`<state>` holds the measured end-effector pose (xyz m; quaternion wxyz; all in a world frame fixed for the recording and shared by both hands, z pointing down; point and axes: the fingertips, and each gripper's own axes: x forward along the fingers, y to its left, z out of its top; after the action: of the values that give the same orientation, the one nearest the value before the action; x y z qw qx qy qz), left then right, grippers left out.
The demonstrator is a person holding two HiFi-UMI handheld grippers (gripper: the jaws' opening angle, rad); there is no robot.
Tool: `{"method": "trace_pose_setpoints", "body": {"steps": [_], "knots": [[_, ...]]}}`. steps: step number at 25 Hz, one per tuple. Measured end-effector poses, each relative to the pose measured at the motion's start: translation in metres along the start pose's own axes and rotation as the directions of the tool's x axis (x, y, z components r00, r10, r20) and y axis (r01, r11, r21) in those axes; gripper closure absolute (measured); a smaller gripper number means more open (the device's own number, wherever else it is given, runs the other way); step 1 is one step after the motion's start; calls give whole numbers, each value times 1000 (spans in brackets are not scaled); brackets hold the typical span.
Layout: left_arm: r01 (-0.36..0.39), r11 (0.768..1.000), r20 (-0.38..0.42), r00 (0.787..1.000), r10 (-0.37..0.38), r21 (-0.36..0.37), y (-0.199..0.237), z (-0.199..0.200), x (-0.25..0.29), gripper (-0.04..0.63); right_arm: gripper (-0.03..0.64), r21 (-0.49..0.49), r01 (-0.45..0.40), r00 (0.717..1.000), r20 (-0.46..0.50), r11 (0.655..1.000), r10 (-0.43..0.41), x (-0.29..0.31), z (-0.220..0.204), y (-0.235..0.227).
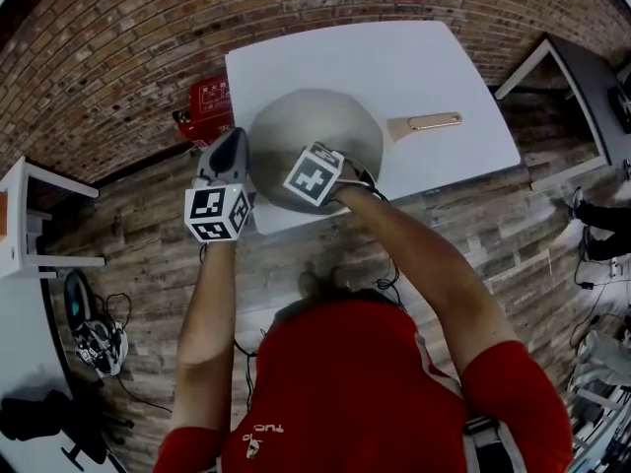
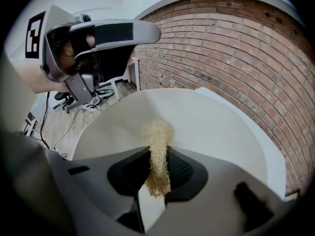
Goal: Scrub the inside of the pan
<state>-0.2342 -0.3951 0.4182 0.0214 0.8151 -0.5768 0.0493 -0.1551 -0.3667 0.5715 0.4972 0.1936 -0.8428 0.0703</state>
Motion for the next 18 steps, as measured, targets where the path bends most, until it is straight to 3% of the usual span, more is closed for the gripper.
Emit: {"method": "trace_pose_setpoints", "body": {"steps": [13,18], "knots": [[45,999,-2,999,-45,0,-15,0,10,583,529,119,135,991,-37,984,-132,-38,-29,-60],[68,998,12,998,-68,10,-29,7,10,583,529,161,121,986,94,980,-137,-59,-13,-57]]}}
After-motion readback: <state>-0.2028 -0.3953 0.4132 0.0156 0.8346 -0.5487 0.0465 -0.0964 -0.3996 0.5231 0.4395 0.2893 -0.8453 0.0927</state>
